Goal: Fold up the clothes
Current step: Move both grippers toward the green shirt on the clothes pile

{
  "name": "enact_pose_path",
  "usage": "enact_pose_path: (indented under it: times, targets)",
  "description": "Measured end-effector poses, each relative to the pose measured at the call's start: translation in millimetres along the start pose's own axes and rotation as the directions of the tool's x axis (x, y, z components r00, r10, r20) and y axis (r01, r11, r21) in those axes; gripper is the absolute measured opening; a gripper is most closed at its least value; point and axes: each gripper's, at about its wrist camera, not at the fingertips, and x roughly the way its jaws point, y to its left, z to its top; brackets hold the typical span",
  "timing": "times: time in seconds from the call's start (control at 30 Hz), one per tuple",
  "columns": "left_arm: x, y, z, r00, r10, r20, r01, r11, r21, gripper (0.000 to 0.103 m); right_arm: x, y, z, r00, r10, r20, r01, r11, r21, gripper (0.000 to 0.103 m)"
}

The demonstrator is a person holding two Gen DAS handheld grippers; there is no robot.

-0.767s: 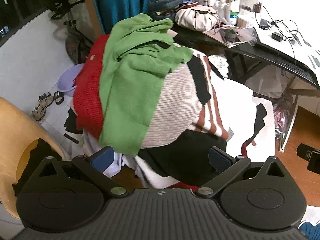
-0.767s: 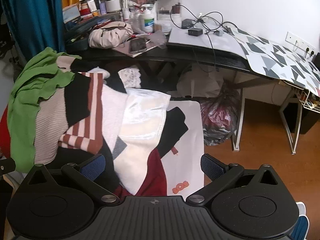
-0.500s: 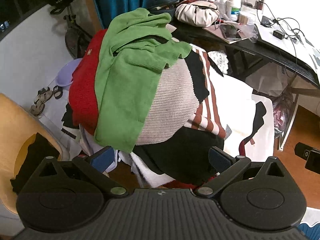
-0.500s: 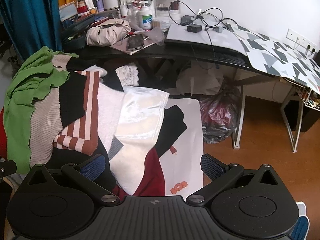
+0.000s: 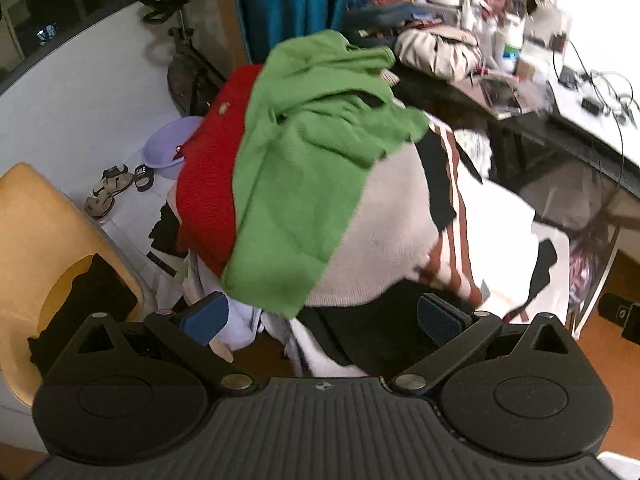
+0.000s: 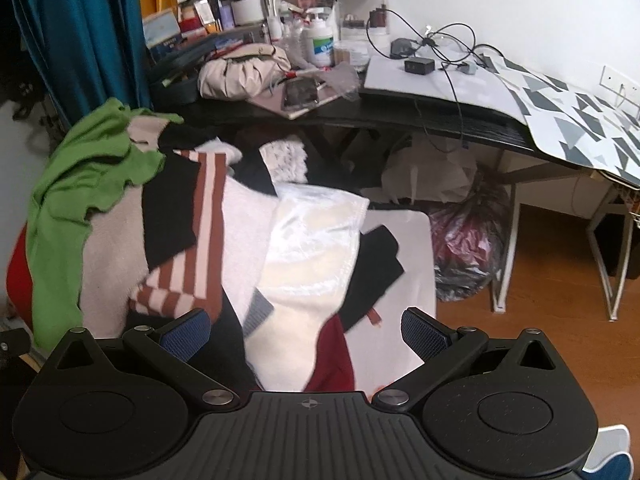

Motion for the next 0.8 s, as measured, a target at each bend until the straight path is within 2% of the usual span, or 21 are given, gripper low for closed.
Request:
enact_pose_path:
  times: [0.2, 0.3, 0.43, 0.8]
  targets:
    - [3, 1, 6, 0.998, 0.056, 0.036, -0.058, 0.997, 0.05, 0.103, 14, 0, 10, 0.999, 0.054, 0.005, -0.054, 0.998, 0.03, 0.102]
    - [5, -1, 6, 0.999, 0.03, 0.027, -0.031, 0.999, 0.04, 0.103, 16, 0, 11, 0.998, 0.052, 0.025, -0.053, 0.998, 0.04, 0.102]
    - [7, -8, 7, 0.999, 0.031, 0.039, -0.033, 0.998, 0.051, 0.103, 18, 1, 16, 0.997, 0.063, 0.036, -0.064, 0.998, 0.027, 0.102]
    - [30, -3, 19, 1.0, 0.009, 0.004, -0.009, 0.999, 0.047, 0.103, 31, -7, 20, 0.998, 0.062, 0.006, -0.062, 0.994, 0.089, 0.102]
